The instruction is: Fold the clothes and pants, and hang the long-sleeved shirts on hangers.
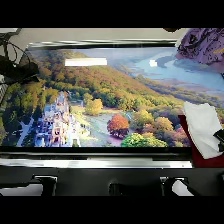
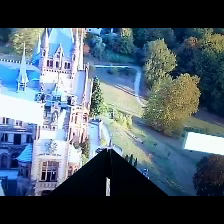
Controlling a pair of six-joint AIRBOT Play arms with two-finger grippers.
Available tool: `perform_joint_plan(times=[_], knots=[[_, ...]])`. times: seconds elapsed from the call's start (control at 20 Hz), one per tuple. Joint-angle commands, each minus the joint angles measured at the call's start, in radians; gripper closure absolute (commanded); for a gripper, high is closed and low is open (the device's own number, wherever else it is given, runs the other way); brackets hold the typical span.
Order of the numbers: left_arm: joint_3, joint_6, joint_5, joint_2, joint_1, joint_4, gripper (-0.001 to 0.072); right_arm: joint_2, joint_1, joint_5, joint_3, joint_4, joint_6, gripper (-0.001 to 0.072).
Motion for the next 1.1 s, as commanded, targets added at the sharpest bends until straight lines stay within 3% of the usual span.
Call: perform_joint_plan(times=[0.0, 0.4, 0.45, 0.5, 0.55, 0.6, 0.7, 0.75, 0.8, 0.95, 1.0, 1.05], knots=[[0.0, 0.0, 0.0, -0.001, 0.0, 0.0, 0.068, 0.001, -0.001, 0.001, -0.037, -0.024, 0.002, 0.068], [0.0, 0.0, 0.0, 0.0, 0.0, 0.0, 0.068, 0.001, -0.001, 0.01, -0.043, -0.105, 0.001, 0.0669], [0.0, 0.0, 0.0, 0.0, 0.0, 0.0, 0.068, 0.001, -0.001, 0.014, -0.042, -0.139, 0.0, 0.0533], [0.0, 0.0, 0.0, 0.0, 0.0, 0.0, 0.068, 0.001, -0.001, 0.018, -0.041, -0.155, -0.002, 0.033], [0.0, 0.0, 0.0, 0.0, 0.0, 0.0, 0.068, 0.001, -0.001, 0.019, -0.035, -0.153, -0.002, 0.0172], [0.0, 0.0, 0.0, 0.0, 0.0, 0.0, 0.0679, 0.001, -0.001, 0.019, -0.02, -0.136, -0.002, 0.0169], [0.0, 0.0, 0.0, 0.001, 0.001, 0.0, 0.0679, 0.001, 0.0, -0.005, 0.042, -0.042, -0.003, 0.0181], [0.0, 0.001, 0.0, 0.002, 0.002, 0.0, 0.0679, 0.001, 0.0, -0.038, 0.08, 0.061, -0.02, 0.0243], [0.0, 0.015, 0.0, 0.005, 0.001, 0.0, 0.068, 0.001, 0.005, -0.083, 0.113, 0.195, -0.058, 0.0379], [0.0, 0.121, 0.005, 0.007, 0.001, 0.0, 0.0681, 0.001, 0.154, -0.27, 0.154, 0.583, -0.215, 0.0621], [0.0, 0.13, 0.005, 0.008, 0.001, 0.0, 0.0681, 0.001, 0.253, -0.336, 0.154, 0.666, -0.271, 0.0678], [-0.008, 0.129, 0.013, 0.014, 0.001, 0.0, 0.0682, 0.001, 0.359, -0.401, 0.154, 0.691, -0.285, 0.0678]])
